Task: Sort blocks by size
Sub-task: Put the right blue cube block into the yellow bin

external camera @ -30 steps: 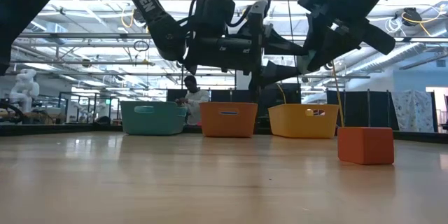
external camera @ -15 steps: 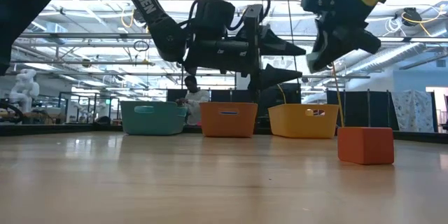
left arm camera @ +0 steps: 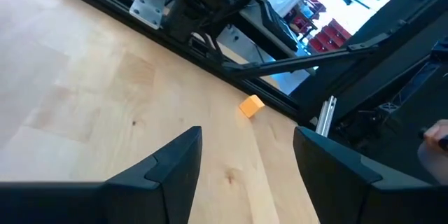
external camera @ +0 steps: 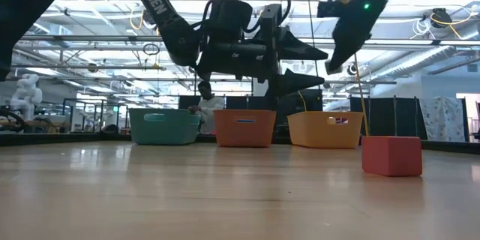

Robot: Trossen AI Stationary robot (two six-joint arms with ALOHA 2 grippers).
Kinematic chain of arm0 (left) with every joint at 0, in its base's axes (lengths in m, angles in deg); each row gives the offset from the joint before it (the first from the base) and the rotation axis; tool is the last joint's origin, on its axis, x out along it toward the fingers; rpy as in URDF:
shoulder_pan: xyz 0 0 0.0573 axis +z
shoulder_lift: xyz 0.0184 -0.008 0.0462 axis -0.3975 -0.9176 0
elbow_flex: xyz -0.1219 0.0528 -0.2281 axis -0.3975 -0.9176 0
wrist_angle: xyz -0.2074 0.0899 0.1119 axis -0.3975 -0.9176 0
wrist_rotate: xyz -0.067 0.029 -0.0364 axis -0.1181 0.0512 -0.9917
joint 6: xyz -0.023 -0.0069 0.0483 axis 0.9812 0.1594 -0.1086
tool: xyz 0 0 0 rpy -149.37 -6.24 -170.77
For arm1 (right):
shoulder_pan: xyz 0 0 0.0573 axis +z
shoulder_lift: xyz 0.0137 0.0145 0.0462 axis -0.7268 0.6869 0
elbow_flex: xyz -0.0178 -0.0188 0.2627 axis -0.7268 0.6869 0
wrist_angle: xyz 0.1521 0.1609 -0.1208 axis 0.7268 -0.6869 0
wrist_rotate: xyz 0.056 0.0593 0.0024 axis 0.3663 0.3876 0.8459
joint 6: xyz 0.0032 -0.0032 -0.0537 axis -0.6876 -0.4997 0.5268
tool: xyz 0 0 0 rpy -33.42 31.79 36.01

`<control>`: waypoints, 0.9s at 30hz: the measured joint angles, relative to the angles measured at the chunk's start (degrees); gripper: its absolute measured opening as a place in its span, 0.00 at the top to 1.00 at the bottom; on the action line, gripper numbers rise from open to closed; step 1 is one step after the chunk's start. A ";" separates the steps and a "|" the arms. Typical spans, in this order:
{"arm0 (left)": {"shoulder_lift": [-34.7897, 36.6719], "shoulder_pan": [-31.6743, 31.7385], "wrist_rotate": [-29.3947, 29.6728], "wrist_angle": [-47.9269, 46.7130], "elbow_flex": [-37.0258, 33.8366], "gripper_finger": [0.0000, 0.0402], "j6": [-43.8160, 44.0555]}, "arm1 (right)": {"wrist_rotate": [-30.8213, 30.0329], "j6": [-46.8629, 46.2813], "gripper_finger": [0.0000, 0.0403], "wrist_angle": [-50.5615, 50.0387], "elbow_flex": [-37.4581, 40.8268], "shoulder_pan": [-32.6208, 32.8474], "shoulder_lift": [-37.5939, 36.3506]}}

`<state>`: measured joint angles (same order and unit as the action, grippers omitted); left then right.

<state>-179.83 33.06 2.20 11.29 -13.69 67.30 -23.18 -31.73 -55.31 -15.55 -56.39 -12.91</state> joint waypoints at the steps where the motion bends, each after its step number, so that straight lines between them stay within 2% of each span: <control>1: 0.00 -0.17 0.00 0.01 0.00 0.44 -0.02 | 1.49 0.67 0.71 0.94 0.00 -1.66 0.04; 8: 0.00 -0.73 -0.02 0.03 0.00 0.44 0.00 | 11.49 4.64 0.71 9.90 0.00 -12.74 2.27; 12: 0.00 -0.73 -0.02 0.04 0.00 0.44 -0.02 | 17.36 4.63 0.71 11.78 0.00 -18.70 5.37; 19: 0.00 -0.73 0.00 0.06 0.00 0.44 -0.04 | 21.74 4.62 0.71 13.94 0.00 -25.76 13.76; 23: 0.00 -0.73 0.00 0.06 0.00 0.44 -0.05 | 24.90 4.84 0.71 15.80 0.00 -27.84 18.32; 27: 0.00 -0.73 0.00 0.06 0.00 0.44 -0.50 | 25.18 5.53 0.71 18.05 0.00 -28.91 21.92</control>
<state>-179.83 32.33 2.20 11.35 -13.69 66.80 2.00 -26.20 -37.26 -15.55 -85.30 9.01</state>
